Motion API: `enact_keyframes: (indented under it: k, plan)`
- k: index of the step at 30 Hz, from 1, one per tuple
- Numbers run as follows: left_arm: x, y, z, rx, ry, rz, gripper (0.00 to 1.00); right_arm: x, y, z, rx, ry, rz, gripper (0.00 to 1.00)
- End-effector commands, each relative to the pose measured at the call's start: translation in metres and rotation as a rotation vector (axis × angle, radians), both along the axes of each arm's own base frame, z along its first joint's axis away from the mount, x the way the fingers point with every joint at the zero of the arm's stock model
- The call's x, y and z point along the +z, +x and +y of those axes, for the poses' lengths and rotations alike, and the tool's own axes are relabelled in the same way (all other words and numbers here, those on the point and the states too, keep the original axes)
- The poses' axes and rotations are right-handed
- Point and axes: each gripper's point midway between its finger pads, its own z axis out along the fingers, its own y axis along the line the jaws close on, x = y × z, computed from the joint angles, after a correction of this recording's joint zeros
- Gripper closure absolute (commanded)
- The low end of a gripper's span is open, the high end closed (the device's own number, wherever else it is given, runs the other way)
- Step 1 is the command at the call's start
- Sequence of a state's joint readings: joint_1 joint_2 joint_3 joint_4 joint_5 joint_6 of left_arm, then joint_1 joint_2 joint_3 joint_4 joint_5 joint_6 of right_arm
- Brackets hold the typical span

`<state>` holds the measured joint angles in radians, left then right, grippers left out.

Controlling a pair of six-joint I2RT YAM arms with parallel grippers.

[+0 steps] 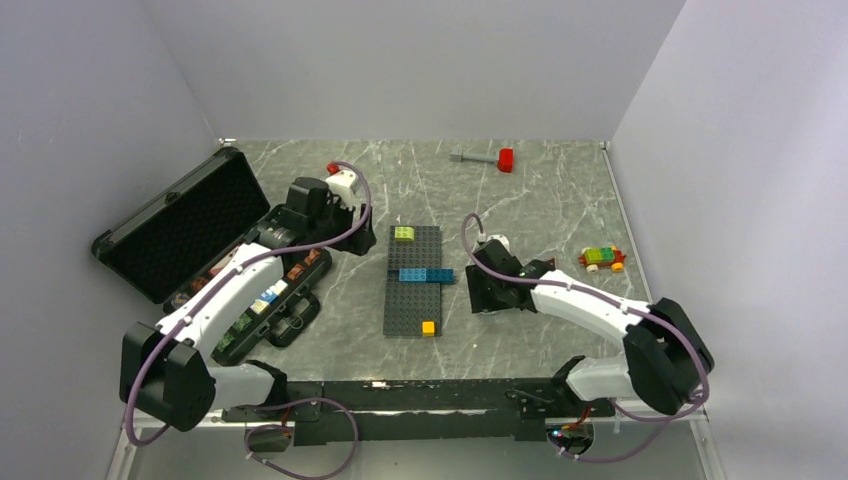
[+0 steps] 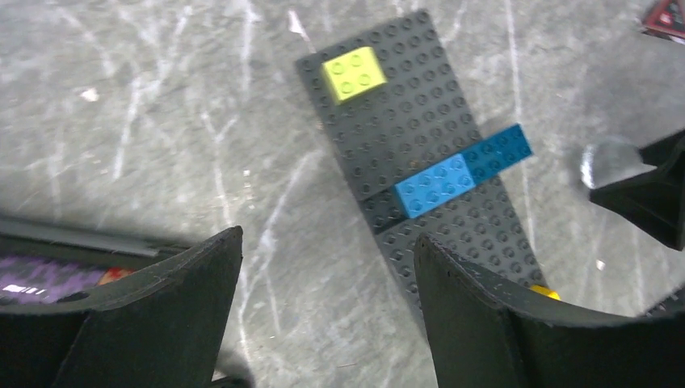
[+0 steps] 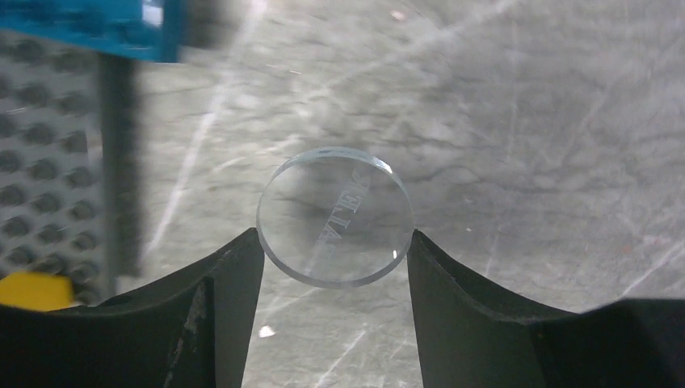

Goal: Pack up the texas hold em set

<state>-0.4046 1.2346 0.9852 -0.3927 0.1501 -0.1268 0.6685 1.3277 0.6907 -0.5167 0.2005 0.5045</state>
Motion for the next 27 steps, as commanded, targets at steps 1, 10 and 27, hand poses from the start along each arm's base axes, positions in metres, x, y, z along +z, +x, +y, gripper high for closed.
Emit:
enact_keyframes:
  k: [1,10,27]
  plan:
    - [0.025,-0.008,-0.042,-0.163,-0.152,0.004,0.18,0.058,0.029,0.045,0.172,0.135,-0.245,1.00]
    - [0.023,-0.049,-0.105,-0.445,-0.441,0.239,0.18,0.121,0.022,0.103,0.478,0.258,-0.504,1.00]
    - [-0.006,-0.090,-0.152,-0.592,-0.515,0.477,0.29,0.150,0.003,0.139,0.643,0.242,-0.642,1.00]
